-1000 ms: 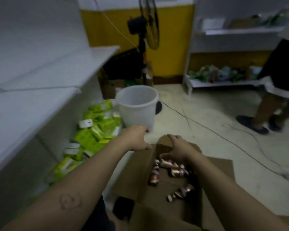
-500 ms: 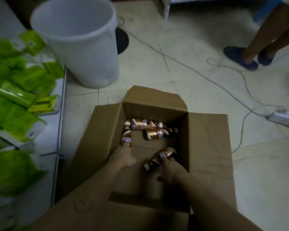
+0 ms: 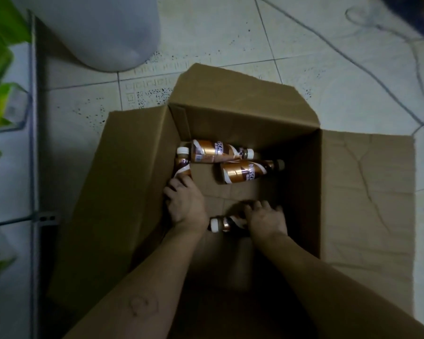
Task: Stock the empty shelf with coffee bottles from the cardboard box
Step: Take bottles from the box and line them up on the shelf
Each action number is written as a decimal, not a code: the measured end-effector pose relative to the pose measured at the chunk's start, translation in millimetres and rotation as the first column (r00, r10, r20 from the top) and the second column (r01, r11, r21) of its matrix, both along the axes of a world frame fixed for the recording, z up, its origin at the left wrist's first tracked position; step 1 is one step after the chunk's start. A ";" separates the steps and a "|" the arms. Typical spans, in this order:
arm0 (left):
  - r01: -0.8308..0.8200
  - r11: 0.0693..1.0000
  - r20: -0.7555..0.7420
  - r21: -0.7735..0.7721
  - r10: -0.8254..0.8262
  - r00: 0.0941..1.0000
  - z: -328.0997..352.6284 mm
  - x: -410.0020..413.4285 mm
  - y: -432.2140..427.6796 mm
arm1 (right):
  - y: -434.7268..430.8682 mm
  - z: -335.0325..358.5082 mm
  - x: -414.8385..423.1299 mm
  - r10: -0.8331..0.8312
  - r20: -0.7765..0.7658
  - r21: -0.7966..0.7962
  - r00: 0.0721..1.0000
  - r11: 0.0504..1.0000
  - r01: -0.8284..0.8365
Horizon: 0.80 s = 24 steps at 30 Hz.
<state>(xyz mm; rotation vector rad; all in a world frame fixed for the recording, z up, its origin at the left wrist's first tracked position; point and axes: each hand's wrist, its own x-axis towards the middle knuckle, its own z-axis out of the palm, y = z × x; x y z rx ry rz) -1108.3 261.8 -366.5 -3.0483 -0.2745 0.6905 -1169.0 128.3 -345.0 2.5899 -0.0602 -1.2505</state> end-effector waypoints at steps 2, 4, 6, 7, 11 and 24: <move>0.019 1.000 -0.006 -0.016 -0.019 1.000 1.4 -1.3 4.4 | 6.5 7.1 -1.8 -0.146 -0.048 0.055 0.988 0.987 0.148; 0.001 0.998 -0.030 -0.062 -0.003 1.000 7.3 -0.9 7.2 | 10.1 18.8 -9.0 -0.419 -0.086 0.176 0.904 0.887 0.428; -0.076 0.986 -0.086 -0.146 0.064 0.994 14.8 -0.9 9.7 | 13.1 31.8 -18.3 -0.667 -0.133 0.322 0.733 0.671 0.668; -0.142 0.970 -0.133 -0.198 0.117 0.984 19.4 -2.1 11.4 | 14.6 38.8 -22.3 -0.738 -0.144 0.391 0.659 0.569 0.723; -0.308 0.909 -0.377 -0.280 0.191 0.906 32.3 -27.5 19.5 | 21.7 57.1 -34.5 -0.845 -0.146 0.549 0.515 0.363 0.752; -0.728 0.519 -0.801 -0.448 0.129 0.584 51.6 -84.3 42.0 | 9.9 60.3 -81.2 -0.846 -0.399 0.558 0.353 0.082 0.826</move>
